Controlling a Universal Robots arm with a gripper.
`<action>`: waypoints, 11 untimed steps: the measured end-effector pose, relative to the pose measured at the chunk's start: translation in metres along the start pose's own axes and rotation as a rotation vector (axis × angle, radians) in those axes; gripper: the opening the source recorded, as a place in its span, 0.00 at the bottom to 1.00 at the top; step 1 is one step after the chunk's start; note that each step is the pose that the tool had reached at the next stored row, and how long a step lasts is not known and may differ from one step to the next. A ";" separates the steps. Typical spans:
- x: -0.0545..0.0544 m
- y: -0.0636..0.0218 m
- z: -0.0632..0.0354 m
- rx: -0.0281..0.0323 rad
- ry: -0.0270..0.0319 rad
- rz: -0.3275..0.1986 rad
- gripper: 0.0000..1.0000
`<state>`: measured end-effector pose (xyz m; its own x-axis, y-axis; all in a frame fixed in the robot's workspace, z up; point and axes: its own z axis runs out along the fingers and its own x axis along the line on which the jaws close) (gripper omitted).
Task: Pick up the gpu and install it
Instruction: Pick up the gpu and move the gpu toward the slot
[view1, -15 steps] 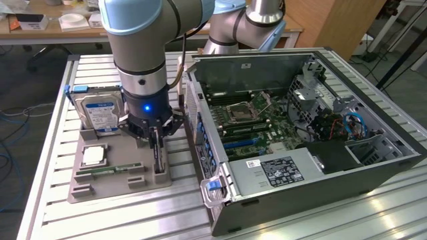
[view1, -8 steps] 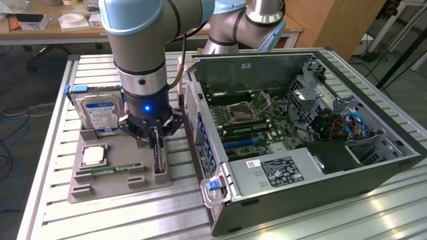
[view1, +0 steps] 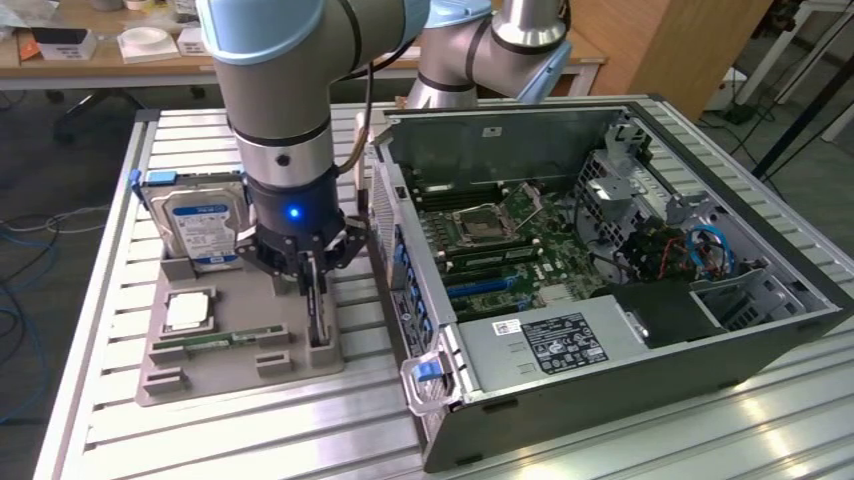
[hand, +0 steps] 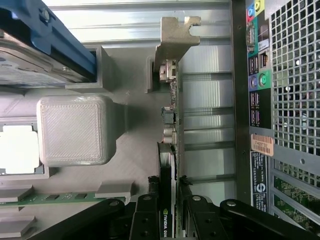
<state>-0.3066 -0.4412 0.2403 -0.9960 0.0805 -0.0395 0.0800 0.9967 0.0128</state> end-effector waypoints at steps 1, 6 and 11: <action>0.000 0.0000 -0.0011 -0.0001 0.0000 0.000 0.26; 0.000 0.0001 -0.0080 0.0000 0.0000 0.000 0.26; 0.000 0.0002 -0.0103 -0.0003 -0.0001 0.000 0.26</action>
<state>-0.3066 -0.4412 0.2506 -0.9960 0.0805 -0.0396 0.0800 0.9967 0.0131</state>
